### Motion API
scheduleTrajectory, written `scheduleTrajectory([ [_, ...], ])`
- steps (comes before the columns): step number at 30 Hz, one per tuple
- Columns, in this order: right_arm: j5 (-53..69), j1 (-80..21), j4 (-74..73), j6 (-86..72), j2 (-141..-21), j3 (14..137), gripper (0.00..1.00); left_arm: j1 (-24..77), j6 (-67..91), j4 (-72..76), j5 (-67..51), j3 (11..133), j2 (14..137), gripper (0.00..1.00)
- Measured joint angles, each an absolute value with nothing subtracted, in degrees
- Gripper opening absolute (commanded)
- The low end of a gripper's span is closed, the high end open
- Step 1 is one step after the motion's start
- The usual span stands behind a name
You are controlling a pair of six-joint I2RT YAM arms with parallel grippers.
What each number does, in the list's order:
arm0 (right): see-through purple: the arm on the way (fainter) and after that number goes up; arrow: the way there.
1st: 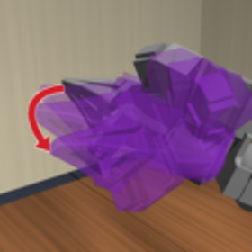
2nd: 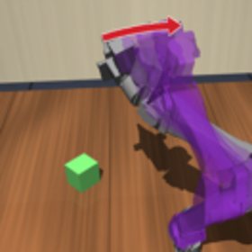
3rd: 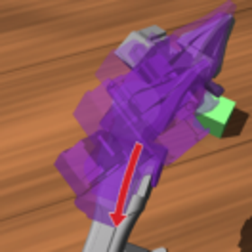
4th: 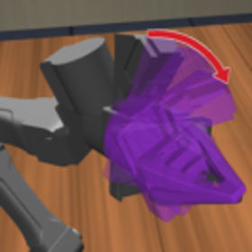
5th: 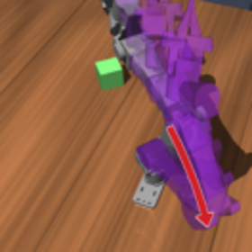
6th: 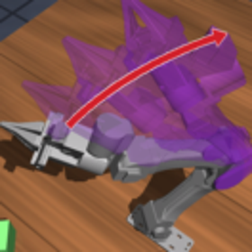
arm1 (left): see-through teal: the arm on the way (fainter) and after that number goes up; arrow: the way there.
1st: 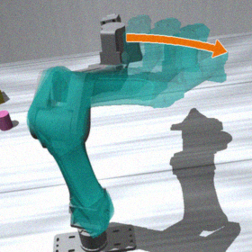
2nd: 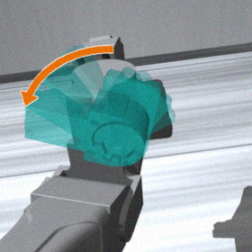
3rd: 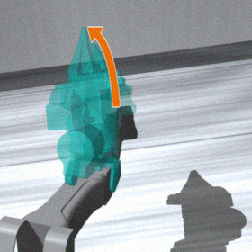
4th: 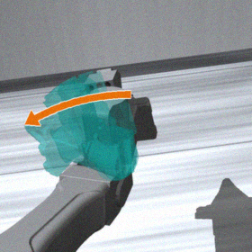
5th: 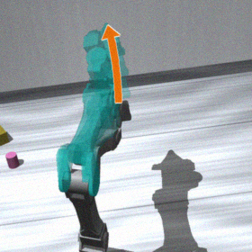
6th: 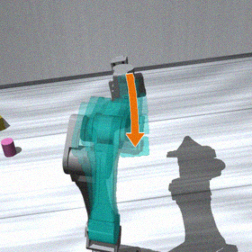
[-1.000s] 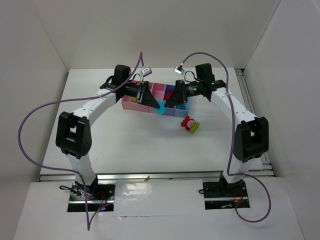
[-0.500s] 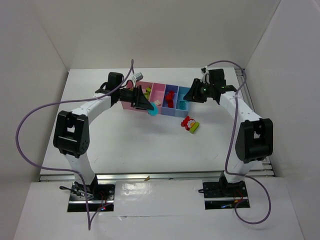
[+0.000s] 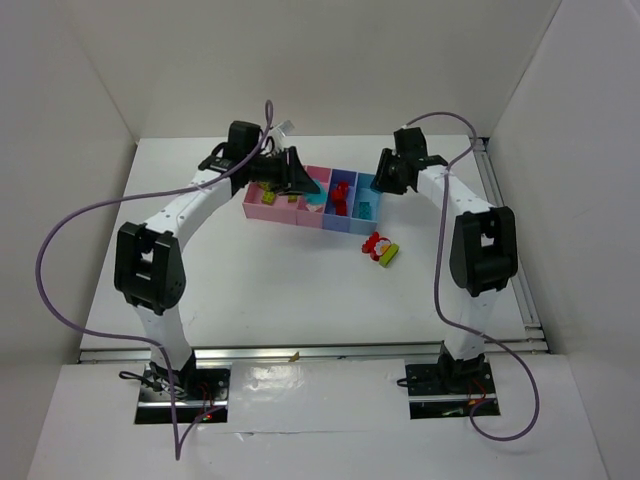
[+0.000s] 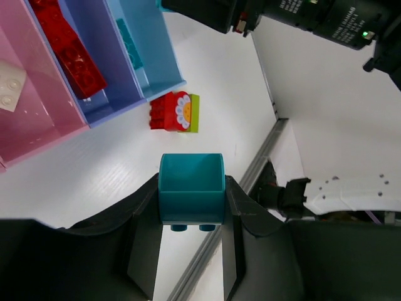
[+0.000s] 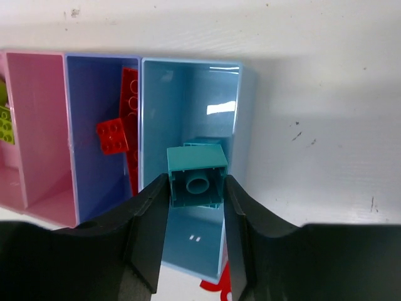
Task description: Sort the legos into containers by color
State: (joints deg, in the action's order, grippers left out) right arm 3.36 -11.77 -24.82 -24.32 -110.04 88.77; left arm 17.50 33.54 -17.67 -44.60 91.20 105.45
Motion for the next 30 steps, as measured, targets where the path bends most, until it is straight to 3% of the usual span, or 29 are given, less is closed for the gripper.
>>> scheduleTrajectory([
  [5,3.3,-11.8,-25.2,-23.7,-111.6,90.5,0.53,20.1,34.8,-19.5,-39.9,93.9,108.0,0.0],
  [8,3.6,-12.0,-25.2,-23.1,-111.7,91.2,0.72,21.3,35.0,-20.5,-38.1,96.4,110.3,0.0],
  [9,3.8,-12.1,-25.2,-22.9,-111.7,91.4,0.73,21.7,35.1,-20.8,-37.6,97.2,111.0,0.0],
  [17,-0.5,-12.1,-24.6,-23.1,-108.7,88.1,0.67,23.2,36.8,-21.8,-34.5,102.8,116.0,0.0],
  [25,-8.6,-6.6,-24.9,-25.7,-87.7,74.8,0.68,27.6,39.7,-22.5,-27.8,115.9,127.1,0.01],
  [29,-12.0,-4.8,-26.2,-26.3,-78.6,70.4,0.71,29.6,42.0,-22.2,-25.7,123.9,133.7,0.2],
  [30,-12.5,-4.4,-26.8,-26.4,-76.9,69.4,0.71,30.0,42.4,-22.2,-25.4,125.6,135.4,0.44],
])
